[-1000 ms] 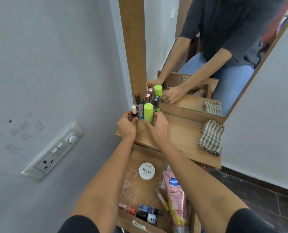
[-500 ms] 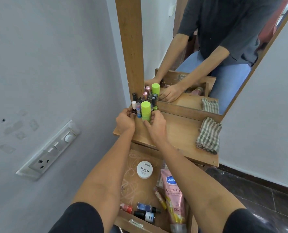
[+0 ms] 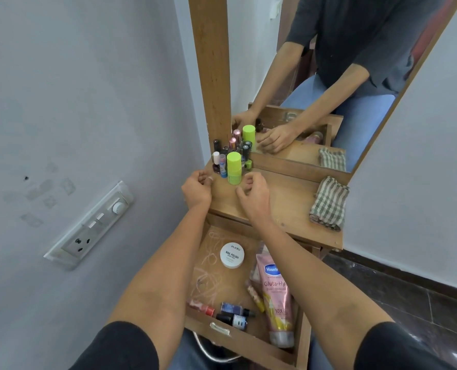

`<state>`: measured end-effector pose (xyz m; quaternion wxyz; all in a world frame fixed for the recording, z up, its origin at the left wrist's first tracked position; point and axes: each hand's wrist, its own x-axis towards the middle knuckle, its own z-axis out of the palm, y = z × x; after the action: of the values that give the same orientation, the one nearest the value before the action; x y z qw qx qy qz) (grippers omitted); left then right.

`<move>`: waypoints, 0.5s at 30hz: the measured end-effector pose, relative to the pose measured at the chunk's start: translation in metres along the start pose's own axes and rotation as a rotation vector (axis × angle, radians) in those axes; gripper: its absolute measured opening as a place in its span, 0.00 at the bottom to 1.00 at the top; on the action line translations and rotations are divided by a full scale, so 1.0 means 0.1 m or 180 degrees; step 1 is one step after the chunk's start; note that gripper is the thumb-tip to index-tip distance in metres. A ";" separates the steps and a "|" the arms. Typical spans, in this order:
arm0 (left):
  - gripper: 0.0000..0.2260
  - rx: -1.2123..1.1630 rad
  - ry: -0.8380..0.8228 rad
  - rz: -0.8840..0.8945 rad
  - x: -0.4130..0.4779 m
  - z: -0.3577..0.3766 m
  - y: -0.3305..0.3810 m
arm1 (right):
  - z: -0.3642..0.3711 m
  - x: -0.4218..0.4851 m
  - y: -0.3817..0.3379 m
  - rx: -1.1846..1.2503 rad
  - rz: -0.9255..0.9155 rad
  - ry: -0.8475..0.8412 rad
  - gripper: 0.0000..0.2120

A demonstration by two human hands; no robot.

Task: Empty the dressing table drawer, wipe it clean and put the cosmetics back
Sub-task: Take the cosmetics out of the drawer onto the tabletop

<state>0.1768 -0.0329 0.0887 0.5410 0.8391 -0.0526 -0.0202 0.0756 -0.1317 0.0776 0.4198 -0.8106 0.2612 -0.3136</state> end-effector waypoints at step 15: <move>0.04 0.0969 -0.1481 0.0800 -1.18 -0.87 -0.55 | -0.42 -1.40 0.01 -0.0758 -0.0320 -0.2418 0.09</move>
<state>0.0707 0.0815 0.0724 0.3808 0.8703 -0.2809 -0.1367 -0.0481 -0.0579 0.0550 0.3737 -0.9237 0.0820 0.0207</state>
